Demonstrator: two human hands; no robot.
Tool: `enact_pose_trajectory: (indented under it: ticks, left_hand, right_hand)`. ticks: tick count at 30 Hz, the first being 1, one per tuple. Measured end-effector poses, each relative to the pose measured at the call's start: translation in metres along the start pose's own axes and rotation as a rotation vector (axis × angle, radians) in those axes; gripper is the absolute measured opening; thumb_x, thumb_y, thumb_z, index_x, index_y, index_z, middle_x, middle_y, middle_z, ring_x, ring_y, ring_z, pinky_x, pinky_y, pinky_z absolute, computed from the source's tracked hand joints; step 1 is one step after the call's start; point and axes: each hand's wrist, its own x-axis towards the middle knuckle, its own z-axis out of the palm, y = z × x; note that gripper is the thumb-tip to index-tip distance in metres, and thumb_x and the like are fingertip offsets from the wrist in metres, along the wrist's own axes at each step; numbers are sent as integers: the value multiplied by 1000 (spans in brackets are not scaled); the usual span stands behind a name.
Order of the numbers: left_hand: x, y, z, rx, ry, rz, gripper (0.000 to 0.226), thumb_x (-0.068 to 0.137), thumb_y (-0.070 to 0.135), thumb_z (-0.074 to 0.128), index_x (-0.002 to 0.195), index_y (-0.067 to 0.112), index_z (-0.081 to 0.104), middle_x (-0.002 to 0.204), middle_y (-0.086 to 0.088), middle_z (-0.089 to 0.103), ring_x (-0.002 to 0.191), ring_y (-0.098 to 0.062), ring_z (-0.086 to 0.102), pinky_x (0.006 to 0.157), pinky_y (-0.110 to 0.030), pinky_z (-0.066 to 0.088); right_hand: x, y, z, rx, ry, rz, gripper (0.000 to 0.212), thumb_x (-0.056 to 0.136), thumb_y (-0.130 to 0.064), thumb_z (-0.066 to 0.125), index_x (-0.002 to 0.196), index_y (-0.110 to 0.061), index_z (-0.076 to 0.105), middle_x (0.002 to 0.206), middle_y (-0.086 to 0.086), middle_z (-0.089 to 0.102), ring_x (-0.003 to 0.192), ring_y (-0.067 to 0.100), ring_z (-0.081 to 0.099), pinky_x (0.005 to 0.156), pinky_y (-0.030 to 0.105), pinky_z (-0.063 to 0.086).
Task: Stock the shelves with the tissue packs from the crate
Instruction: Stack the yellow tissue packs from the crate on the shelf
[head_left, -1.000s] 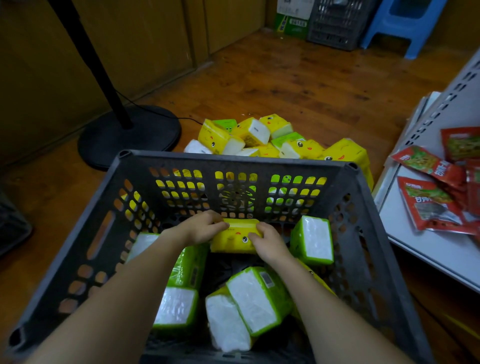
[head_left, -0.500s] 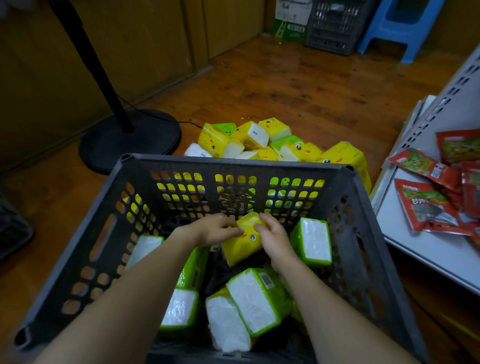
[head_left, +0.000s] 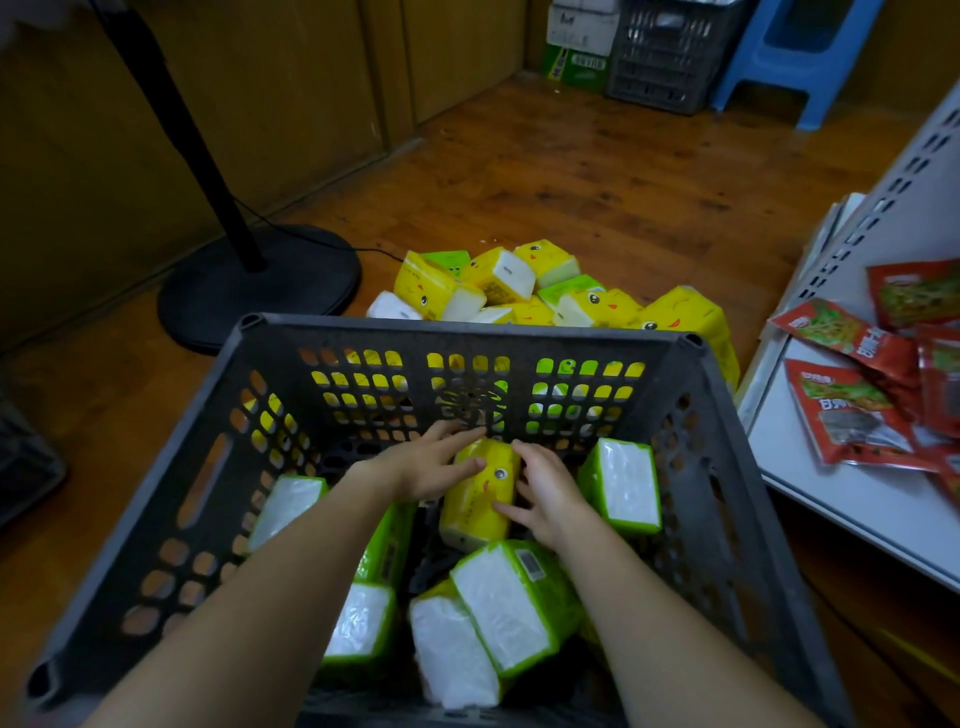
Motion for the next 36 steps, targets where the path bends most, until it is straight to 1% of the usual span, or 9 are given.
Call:
enact_pose_trajectory:
  ticks: [2, 7, 11, 16, 21, 26, 30, 33, 36]
  left_hand:
    - [3, 0, 2, -36, -5, 15, 58, 96, 52, 34, 148, 36, 15, 158, 5, 6, 144, -19, 16, 116, -38, 19]
    - [6, 1, 1, -83, 20, -39, 60, 95, 52, 37, 148, 35, 17, 153, -9, 21, 141, -27, 24, 115, -36, 22]
    - [3, -7, -4, 172, 78, -126, 60, 94, 57, 31, 148, 35, 16, 147, -10, 39, 134, -27, 38, 106, -37, 35]
    - [-4, -16, -6, 188, 131, -142, 59, 94, 58, 29, 148, 39, 12, 153, -5, 26, 138, -25, 32, 106, -39, 35]
    - [2, -14, 0, 62, -16, -34, 54, 93, 58, 32, 144, 46, 19, 155, -1, 25, 143, -21, 20, 117, -36, 18]
    - [8, -9, 3, 31, 1, -67, 56, 91, 63, 30, 143, 43, 28, 154, 0, 27, 143, -20, 22, 117, -36, 18]
    - [5, -18, 2, -43, 15, -127, 73, 74, 83, 20, 141, 54, 20, 152, -11, 27, 142, -29, 21, 116, -44, 19]
    - [2, -21, 2, -92, 37, -159, 65, 81, 74, 21, 142, 53, 15, 153, -14, 23, 142, -30, 20, 116, -42, 16]
    - [0, -19, 3, -161, 49, -166, 63, 85, 70, 23, 144, 50, 14, 156, -11, 18, 145, -28, 11, 116, -42, 9]
  right_hand:
    - [0, -1, 0, 11, -24, 20, 50, 92, -32, 54, 138, -24, 36, 139, 7, 39, 119, 23, 41, 68, 38, 51]
    - [0, -1, 5, -57, -98, -14, 45, 96, -32, 47, 139, -23, 36, 141, 5, 41, 127, 22, 40, 88, 41, 43]
    - [1, 1, 10, -154, -95, -142, 34, 96, -28, 46, 130, -19, 47, 134, 5, 52, 123, 17, 46, 101, 36, 34]
    - [5, 10, 2, -657, 188, -247, 34, 97, -34, 40, 117, -13, 57, 123, 8, 56, 115, 27, 50, 91, 32, 39]
    - [5, 14, -2, -1001, 162, -180, 53, 96, -50, 25, 130, -15, 46, 133, 13, 49, 123, 32, 45, 101, 42, 37]
    - [-2, 15, 9, -800, 0, -141, 56, 97, -49, 25, 143, -17, 30, 149, 8, 33, 133, 31, 36, 105, 45, 38]
    - [-9, 12, 4, -696, -23, -214, 73, 90, -57, 42, 149, -31, 9, 155, 12, 13, 141, 31, 20, 111, 41, 24]
    - [-12, 8, 2, -624, -48, -264, 89, 78, -55, 62, 148, -36, 10, 156, 11, 8, 142, 29, 16, 111, 39, 23]
    - [-12, 8, -1, -515, -103, -278, 88, 76, -47, 70, 147, -34, 18, 155, 4, 18, 142, 23, 19, 111, 38, 25]
